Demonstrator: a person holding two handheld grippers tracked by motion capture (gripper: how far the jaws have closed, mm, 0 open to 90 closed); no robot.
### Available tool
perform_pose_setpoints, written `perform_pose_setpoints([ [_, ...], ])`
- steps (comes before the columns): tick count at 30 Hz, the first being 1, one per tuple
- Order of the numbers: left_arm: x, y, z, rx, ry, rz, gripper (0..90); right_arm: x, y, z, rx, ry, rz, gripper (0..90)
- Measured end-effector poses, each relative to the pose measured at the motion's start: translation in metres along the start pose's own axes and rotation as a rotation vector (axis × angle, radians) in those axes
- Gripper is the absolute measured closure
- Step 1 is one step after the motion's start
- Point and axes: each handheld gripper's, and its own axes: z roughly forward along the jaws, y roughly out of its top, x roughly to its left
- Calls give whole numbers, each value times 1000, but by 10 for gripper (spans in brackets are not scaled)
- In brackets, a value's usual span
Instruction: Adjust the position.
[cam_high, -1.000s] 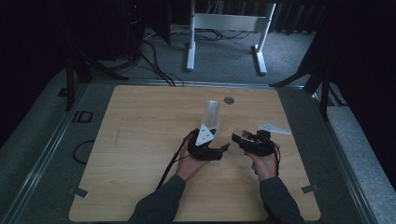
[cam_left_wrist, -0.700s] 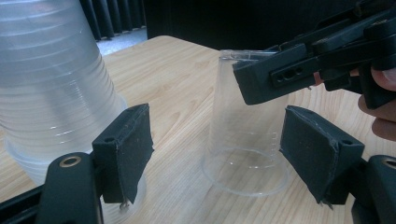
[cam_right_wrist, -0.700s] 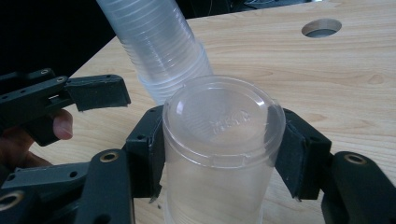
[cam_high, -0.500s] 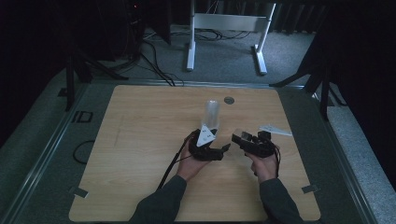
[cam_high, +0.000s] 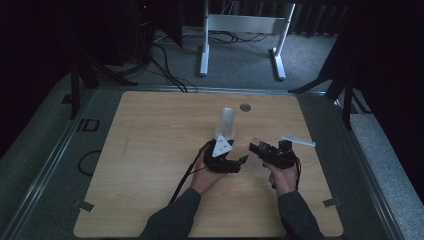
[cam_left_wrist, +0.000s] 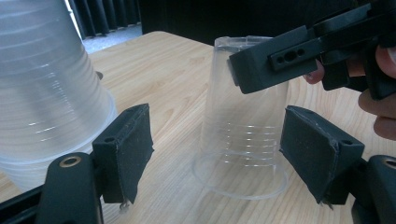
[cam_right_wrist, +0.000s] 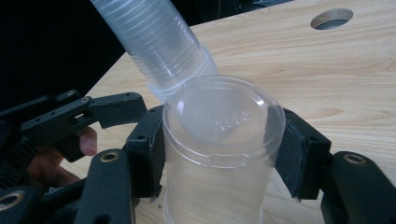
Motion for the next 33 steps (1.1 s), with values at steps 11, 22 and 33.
perform_pose_setpoints([
  [11,-1,0,2,1,1,-3,250,-1,-1,0,-8,34,47,411],
  [22,-4,0,5,-1,-13,3,214,0,-1,0,-10,45,67,411],
  [33,-6,-2,11,8,-35,-5,154,-4,-2,0,-19,74,120,412],
])
